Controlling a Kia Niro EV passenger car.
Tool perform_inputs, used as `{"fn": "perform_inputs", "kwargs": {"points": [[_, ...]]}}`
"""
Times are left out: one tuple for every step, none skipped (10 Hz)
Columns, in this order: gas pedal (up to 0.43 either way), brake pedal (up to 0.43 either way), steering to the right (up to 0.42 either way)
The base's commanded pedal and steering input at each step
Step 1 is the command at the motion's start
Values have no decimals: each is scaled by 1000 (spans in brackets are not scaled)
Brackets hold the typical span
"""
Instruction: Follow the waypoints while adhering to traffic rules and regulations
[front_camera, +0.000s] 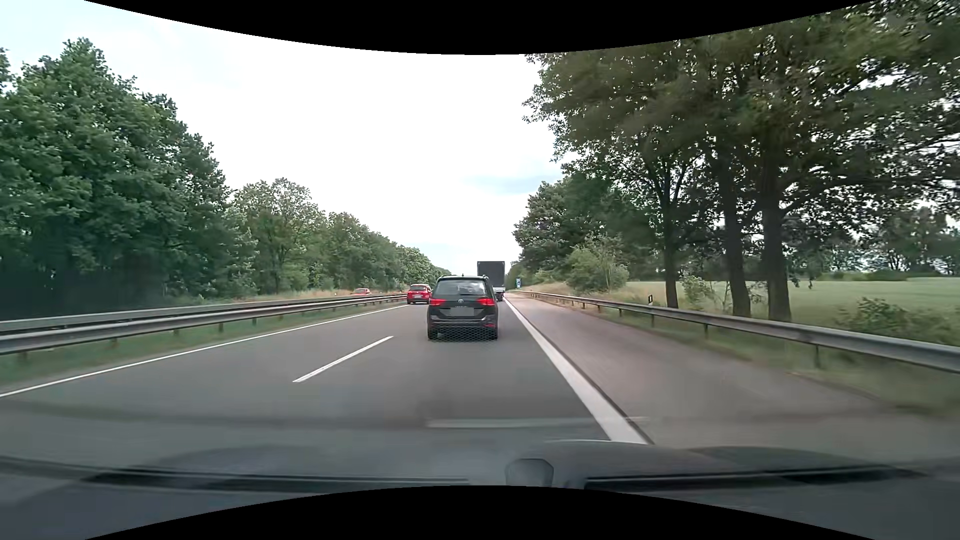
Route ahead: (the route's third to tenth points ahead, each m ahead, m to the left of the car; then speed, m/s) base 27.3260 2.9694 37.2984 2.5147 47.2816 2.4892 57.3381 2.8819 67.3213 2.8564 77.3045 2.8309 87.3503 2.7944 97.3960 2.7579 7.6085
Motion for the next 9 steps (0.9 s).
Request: {"fn": "perform_inputs", "kwargs": {"points": [[67,0,-3],[67,0,-3],[67,0,-3],[67,0,-3],[67,0,-3],[67,0,-3],[67,0,-3],[67,0,-3],[67,0,-3]]}}
